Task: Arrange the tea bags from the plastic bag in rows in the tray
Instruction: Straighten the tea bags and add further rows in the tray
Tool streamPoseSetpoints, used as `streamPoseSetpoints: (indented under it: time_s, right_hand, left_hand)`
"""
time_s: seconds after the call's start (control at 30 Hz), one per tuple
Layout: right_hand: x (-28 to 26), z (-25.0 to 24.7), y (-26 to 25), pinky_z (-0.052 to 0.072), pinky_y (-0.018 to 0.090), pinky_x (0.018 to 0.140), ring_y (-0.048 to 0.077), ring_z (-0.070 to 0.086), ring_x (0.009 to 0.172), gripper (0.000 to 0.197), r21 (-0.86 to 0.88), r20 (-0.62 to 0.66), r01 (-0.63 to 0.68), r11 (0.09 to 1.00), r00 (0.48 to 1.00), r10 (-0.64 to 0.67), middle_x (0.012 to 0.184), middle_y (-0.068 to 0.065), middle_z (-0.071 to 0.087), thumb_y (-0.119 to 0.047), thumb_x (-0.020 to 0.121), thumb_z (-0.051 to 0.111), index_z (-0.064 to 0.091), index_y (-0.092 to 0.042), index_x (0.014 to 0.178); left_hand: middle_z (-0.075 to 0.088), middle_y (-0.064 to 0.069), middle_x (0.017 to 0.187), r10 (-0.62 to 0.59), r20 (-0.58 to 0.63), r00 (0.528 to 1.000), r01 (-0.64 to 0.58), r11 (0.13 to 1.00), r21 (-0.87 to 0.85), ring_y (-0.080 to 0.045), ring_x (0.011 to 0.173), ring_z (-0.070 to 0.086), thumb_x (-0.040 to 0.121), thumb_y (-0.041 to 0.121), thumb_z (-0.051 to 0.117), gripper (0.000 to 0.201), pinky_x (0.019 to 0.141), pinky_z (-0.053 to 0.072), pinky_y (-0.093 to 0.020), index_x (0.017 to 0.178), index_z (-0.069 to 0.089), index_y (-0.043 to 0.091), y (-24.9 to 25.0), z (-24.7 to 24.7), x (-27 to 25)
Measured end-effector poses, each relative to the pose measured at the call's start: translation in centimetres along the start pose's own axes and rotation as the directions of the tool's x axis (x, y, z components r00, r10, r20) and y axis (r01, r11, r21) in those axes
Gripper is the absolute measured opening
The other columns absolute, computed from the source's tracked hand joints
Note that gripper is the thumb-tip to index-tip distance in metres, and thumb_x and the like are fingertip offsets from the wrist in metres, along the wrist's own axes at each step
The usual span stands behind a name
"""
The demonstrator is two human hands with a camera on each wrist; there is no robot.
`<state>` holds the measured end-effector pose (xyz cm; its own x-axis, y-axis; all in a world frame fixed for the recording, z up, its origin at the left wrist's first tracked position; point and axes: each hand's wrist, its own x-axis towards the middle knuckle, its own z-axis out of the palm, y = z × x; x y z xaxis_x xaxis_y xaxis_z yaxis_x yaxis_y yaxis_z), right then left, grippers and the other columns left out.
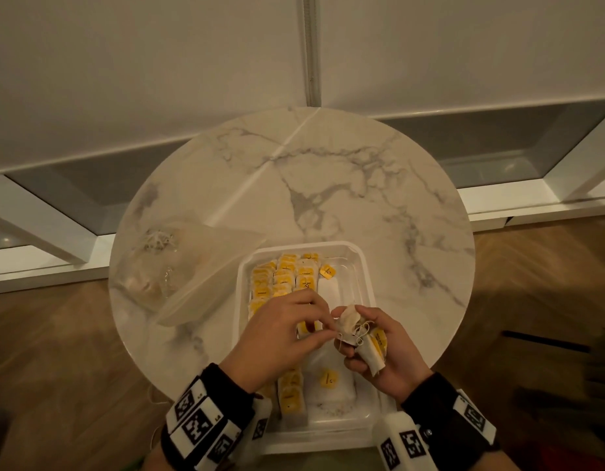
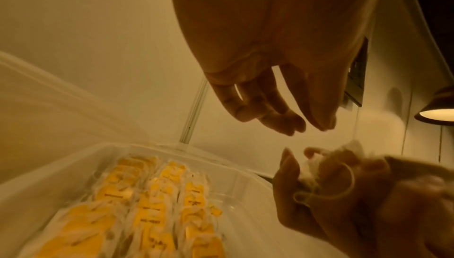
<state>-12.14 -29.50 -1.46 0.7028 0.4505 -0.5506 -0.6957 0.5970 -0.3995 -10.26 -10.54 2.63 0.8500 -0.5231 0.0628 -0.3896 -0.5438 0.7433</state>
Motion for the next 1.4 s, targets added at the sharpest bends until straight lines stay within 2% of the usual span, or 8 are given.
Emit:
streamPoseSetpoints:
  time_s: [0.13,0.33,0.6,0.87,1.03,1.17,1.27,1.4]
  right_hand:
    - [0.0,-0.2,0.2,0.034,0.021,0.035,0.016,0.045,0.050,0.033,0.013,0.020,-0.023,1.000,1.000,0.023,0.076,0.011,0.055,-0.028,0.089,0.046,0.065,-0.003,0.098]
    - [0.1,0.0,0.5,0.034,0.021,0.034,0.016,0.047,0.047,0.030,0.029,0.005,-0.039,0.999,0.999,0.039,0.068,0.010,0.055,-0.029,0.087,0.049,0.063,-0.004,0.096]
    - [0.5,-1.0,0.9,0.035,0.021,0.035,0.018,0.049,0.053,0.050,0.033,0.120,-0.071,0.997,0.991,0.067,0.077,0.011,0.055,-0.033,0.064,0.084,0.067,-0.004,0.100]
    - [0.6,-1.2,1.0,0.033,0.019,0.033,0.019,0.047,0.052,0.049,0.005,0.089,-0.085,0.996,0.992,0.084,0.076,0.012,0.056,-0.032,0.055,0.088,0.068,-0.006,0.091]
    - [0.6,-1.3,1.0,0.035,0.020,0.033,0.019,0.050,0.053,0.034,-0.006,0.050,-0.072,0.997,0.996,0.072,0.086,0.015,0.058,-0.028,0.077,0.070,0.062,-0.003,0.099]
    - [0.0,-1.0,0.5,0.034,0.019,0.036,0.018,0.050,0.055,0.028,-0.057,0.027,-0.023,0.998,0.999,0.025,0.092,0.014,0.061,-0.025,0.090,0.046,0.065,-0.006,0.097]
    - [-0.3,-1.1,0.1,0.036,0.020,0.036,0.018,0.050,0.055,0.026,-0.064,0.016,0.003,0.998,1.000,-0.002,0.092,0.014,0.062,-0.024,0.088,0.048,0.064,-0.005,0.098]
    - [-0.4,-1.2,-0.1,0.037,0.020,0.037,0.018,0.051,0.055,0.026,-0.066,0.024,0.015,0.998,1.000,-0.013,0.092,0.014,0.062,-0.025,0.082,0.057,0.065,-0.006,0.096]
  left_hand:
    - [0.063,0.018,0.100,0.016,0.083,0.996,-0.020,0.998,0.057,-0.005,0.080,0.060,0.088,0.040,0.063,0.012,0.066,0.043,-0.018,0.093,0.071,0.032,-0.2,-0.7,0.1]
    - [0.063,0.018,0.098,0.051,0.117,0.992,-0.063,0.993,0.095,-0.003,0.083,0.061,0.088,0.044,0.061,0.018,0.068,0.053,-0.037,0.093,0.074,0.031,0.0,0.4,0.1]
    - [0.066,0.017,0.093,0.053,0.113,0.992,-0.060,0.996,0.059,-0.002,0.080,0.061,0.090,0.038,0.060,0.013,0.067,0.040,-0.013,0.090,0.070,0.029,1.0,-1.4,0.3]
    - [0.067,0.015,0.081,0.003,0.014,1.000,-0.002,0.993,-0.115,-0.012,0.077,0.064,0.089,0.031,0.063,0.009,0.062,0.048,-0.025,0.087,0.070,0.027,2.3,-3.0,0.1]
    - [0.066,0.015,0.086,0.049,-0.034,0.998,-0.046,0.995,0.083,-0.006,0.078,0.061,0.090,0.033,0.060,0.013,0.064,0.041,-0.014,0.086,0.070,0.025,1.7,-3.6,0.7]
    - [0.068,0.014,0.090,-0.073,-0.104,0.992,0.075,0.997,0.012,-0.010,0.085,0.064,0.089,0.020,0.068,0.010,0.062,0.047,-0.021,0.081,0.067,0.027,0.5,-4.1,0.9]
    - [0.068,0.016,0.077,-0.139,0.015,0.990,0.138,0.988,0.068,-0.004,0.077,0.064,0.089,0.021,0.069,0.013,0.063,0.045,-0.017,0.080,0.068,0.031,0.2,-4.2,0.8]
    - [0.067,0.019,0.078,-0.143,-0.028,0.989,0.145,0.961,0.235,0.001,0.076,0.062,0.088,0.034,0.063,0.010,0.064,0.043,-0.017,0.081,0.069,0.029,-0.4,-4.2,1.0]
